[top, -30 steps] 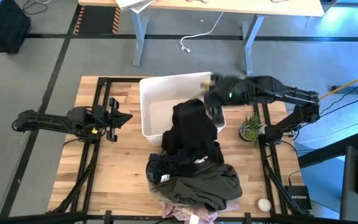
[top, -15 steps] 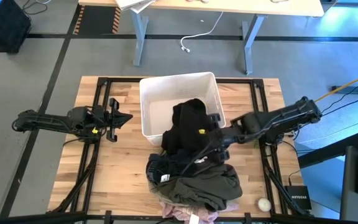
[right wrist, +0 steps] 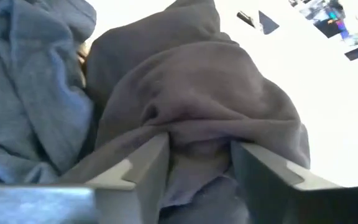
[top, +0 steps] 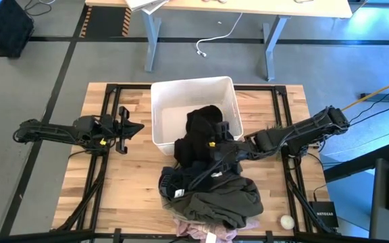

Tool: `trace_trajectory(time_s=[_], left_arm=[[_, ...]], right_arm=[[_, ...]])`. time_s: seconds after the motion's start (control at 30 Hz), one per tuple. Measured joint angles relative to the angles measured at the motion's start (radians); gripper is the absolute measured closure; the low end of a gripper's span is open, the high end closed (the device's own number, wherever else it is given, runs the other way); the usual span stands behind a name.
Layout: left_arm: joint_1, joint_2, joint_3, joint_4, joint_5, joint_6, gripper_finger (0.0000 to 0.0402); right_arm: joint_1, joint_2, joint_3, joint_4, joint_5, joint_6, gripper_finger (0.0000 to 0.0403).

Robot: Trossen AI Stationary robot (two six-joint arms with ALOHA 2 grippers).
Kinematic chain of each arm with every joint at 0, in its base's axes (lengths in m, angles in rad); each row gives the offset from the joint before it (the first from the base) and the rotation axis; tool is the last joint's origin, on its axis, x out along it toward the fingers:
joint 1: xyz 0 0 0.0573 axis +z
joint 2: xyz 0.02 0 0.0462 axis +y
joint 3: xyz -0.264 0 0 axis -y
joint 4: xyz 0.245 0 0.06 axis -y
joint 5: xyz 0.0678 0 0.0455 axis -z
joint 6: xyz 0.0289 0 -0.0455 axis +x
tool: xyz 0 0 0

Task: Sort clothes
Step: Put the black jacket into the laundry bin

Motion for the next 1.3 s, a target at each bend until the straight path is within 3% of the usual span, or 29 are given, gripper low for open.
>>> trace_trajectory(time_s=[0.17,0.23,0.47,0.57,0.7,1.0,1.3], left_arm=[[0.000,0.000,0.000,0.000,0.000,-0.001,0.0398],[0.000,0.000,0.000,0.000,0.000,-0.001,0.0398],[0.000,0.000,0.000,0.000,0.000,-0.001,0.0398],[0.000,0.000,0.000,0.001,0.000,-0.001,0.0398],[0.000,0.000,0.000,0.005,-0.001,-0.001,0.0398],[0.000,0.000,0.000,0.004,-0.001,0.011,0.0398],[0.000,0.000,0.000,0.003,-0.010,0.014,0.0398]], right_arm=[[-0.001,0.000,-0.001,0.011,0.014,-0.005,0.0357],[0.000,-0.001,-0.001,0.010,0.016,-0.022,0.0386],[-0.001,-0.029,0.114,-0.020,0.082,-0.067,0.0379],[-0.001,-0.030,0.209,-0.019,0.116,-0.145,0.0394],[-0.028,-0.029,0.336,0.019,0.165,-0.287,0.0385],[-0.250,-0.030,0.549,0.133,0.116,-0.498,0.0394],[-0.465,-0.020,0.572,0.234,0.007,-0.526,0.0389]])
